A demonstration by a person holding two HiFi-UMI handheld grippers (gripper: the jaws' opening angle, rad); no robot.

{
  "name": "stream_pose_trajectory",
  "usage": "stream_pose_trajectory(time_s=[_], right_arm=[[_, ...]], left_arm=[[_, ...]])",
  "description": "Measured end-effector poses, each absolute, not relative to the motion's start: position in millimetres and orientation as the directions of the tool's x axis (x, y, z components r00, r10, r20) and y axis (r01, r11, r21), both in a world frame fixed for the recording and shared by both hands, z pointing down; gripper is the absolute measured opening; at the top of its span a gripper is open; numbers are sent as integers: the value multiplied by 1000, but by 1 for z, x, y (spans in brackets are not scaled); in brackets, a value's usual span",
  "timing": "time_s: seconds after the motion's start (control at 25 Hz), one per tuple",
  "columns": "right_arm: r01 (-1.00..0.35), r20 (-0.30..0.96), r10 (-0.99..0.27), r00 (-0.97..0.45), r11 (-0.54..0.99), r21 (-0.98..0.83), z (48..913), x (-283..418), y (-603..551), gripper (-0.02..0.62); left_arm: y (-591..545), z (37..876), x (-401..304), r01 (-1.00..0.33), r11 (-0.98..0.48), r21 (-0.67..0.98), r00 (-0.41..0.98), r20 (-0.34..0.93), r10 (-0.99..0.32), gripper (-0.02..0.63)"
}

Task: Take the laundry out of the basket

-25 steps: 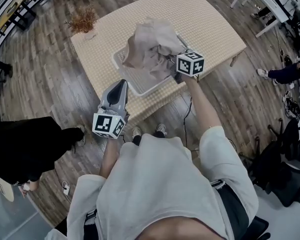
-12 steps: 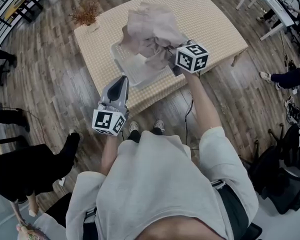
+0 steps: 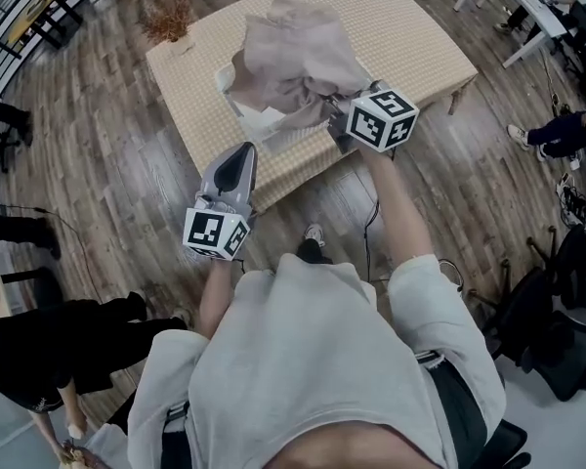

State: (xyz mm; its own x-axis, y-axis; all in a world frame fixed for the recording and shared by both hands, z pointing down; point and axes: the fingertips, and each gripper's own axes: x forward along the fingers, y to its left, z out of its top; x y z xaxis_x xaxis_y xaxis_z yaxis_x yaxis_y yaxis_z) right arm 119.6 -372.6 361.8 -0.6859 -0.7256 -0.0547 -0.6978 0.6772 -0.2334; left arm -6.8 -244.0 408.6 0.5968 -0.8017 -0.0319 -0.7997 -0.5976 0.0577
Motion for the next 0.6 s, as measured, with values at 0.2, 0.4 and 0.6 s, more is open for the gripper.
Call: stream_pose_trajectory(time_s=[0.2, 0.4, 0.6], right_arm=[[-727, -82, -750, -657, 658, -198, 358, 104, -305, 89], [-751, -102, -774, -625, 632, -190, 356, 78, -233, 89], [-767, -107, -789, -605, 614, -188, 360, 50, -161, 89]], left_arm=[[-191, 415, -25, -768, -638, 50, 636, -56, -770, 11], [-134, 419, -61, -743, -667, 50, 664, -62, -745, 11], [-79, 417, -86, -721, -691, 51, 688, -67, -722, 11]])
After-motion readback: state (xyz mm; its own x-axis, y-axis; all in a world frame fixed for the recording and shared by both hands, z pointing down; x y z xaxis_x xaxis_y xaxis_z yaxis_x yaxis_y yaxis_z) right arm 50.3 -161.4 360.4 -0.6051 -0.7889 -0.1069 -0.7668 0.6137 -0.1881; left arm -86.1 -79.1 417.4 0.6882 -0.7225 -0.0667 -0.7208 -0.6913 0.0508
